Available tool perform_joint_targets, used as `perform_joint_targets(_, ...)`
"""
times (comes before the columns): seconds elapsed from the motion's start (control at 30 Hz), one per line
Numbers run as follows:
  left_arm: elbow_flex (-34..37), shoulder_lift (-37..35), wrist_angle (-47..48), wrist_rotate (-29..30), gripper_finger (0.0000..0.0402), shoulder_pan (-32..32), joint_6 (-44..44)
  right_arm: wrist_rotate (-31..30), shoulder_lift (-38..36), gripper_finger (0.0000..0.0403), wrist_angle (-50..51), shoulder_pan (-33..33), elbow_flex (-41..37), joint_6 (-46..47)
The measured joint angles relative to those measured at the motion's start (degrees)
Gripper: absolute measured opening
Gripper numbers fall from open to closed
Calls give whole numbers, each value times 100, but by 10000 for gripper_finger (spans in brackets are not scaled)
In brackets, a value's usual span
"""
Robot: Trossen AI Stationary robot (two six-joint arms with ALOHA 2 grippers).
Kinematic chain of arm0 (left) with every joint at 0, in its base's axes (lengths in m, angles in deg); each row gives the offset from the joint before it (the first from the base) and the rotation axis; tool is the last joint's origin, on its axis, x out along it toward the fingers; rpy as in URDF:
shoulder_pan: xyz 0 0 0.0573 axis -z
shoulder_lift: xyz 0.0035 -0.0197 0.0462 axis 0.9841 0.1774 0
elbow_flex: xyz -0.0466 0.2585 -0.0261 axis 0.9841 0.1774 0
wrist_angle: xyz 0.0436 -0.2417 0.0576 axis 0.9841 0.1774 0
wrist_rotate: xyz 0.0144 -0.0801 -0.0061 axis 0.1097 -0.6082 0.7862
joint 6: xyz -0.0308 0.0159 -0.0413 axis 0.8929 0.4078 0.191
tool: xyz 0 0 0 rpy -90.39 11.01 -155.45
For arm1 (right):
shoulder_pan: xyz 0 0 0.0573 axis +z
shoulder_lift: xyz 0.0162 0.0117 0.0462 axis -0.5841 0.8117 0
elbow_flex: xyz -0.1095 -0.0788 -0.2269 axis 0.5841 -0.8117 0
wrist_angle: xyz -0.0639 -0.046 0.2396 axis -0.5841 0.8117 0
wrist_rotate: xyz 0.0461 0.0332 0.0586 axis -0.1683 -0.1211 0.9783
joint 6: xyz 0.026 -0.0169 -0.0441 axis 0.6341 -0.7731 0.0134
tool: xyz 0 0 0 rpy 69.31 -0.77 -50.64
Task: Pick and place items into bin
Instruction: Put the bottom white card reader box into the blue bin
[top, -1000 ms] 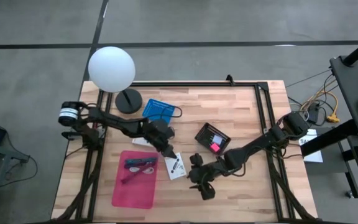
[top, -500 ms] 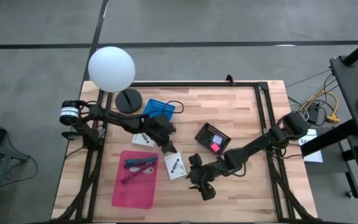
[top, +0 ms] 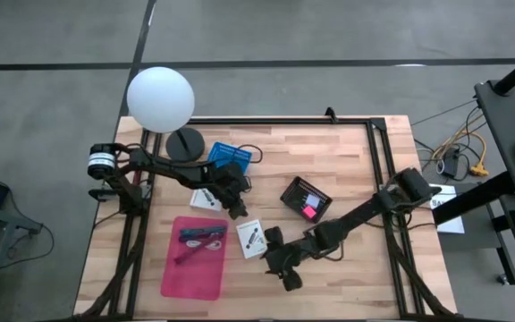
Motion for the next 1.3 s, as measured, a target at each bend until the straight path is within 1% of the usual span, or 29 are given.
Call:
perform_joint_targets(0.07,-14,28,250,-104,1,2,-8,-209,141,198,31,-3,27,98)
perform_joint_targets(0.13,-23,33,339,-108,1,2,-21,-293,239,198,-10,0,84,155)
perform_joint_targets(0.33,-52,155,346,-61,0,2,-44,-300,450,198,19,5,234,181)
perform_joint_targets(0.57,-215,591,341,112,0,9,-196,-354,450,199,13,3,313,165)
perform_joint_targets(0.7,-333,766,365,106,0,15,-205,-865,450,199,60,3,310,81)
perform_joint_targets(0.83,-469,814,375,83,0,13,-270,-1348,450,199,177,1,306,-209)
perform_joint_targets(0.93,-580,825,388,43,0,18,-319,-1364,450,199,216,3,307,-448)
perform_joint_targets(1.07,-643,827,392,28,0,22,-344,-1363,448,199,341,5,308,-448)
perform_joint_targets(1.17,-703,825,679,95,0,28,-359,-1363,448,199,354,5,308,-326)
perform_joint_targets(1.3,-949,825,1527,415,0,132,-737,-1363,448,199,376,3,306,-138)
